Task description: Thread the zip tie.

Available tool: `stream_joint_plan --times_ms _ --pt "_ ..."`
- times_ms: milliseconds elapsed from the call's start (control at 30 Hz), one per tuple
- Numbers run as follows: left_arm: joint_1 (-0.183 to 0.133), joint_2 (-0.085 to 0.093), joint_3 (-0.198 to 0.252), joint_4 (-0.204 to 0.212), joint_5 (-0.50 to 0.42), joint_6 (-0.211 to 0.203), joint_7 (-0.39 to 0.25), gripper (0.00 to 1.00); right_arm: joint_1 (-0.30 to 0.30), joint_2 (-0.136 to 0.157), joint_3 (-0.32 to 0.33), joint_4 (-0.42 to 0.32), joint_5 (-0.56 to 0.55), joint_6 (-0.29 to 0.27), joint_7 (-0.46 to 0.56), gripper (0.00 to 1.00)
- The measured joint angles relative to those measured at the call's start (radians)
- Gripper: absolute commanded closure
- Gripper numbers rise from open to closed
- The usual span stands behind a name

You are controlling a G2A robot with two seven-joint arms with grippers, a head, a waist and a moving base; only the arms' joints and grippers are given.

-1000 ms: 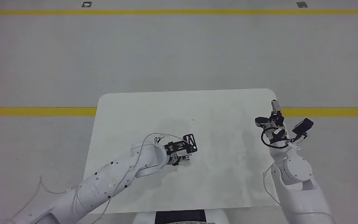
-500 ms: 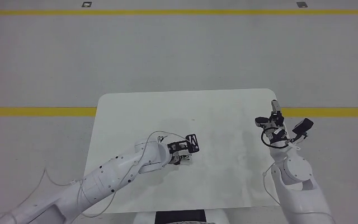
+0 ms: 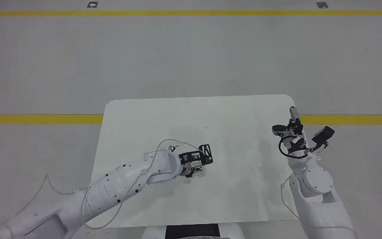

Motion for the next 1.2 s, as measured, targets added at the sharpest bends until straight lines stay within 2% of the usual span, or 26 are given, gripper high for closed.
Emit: stream_joint_plan --times_ms 233,633,967,1200 --pt "-0.025 0.005 0.027 0.02 -0.032 0.0 0.016 0.76 0.0 0.0 0.0 0.0 0.0 0.0 0.0 0.0" --pt "-0.059 0.003 0.067 0.05 -0.049 0.0 0.023 0.76 0.0 0.0 0.0 0.0 0.0 0.0 0.0 0.0" --pt "-0.067 -0.004 0.076 0.068 -0.045 0.0 0.012 0.71 0.0 0.0 0.0 0.0 0.0 0.0 0.0 0.0" --pt "-0.068 -0.01 0.074 0.074 -0.034 0.001 0.0 0.73 0.0 0.0 0.0 0.0 0.0 0.0 0.0 0.0"
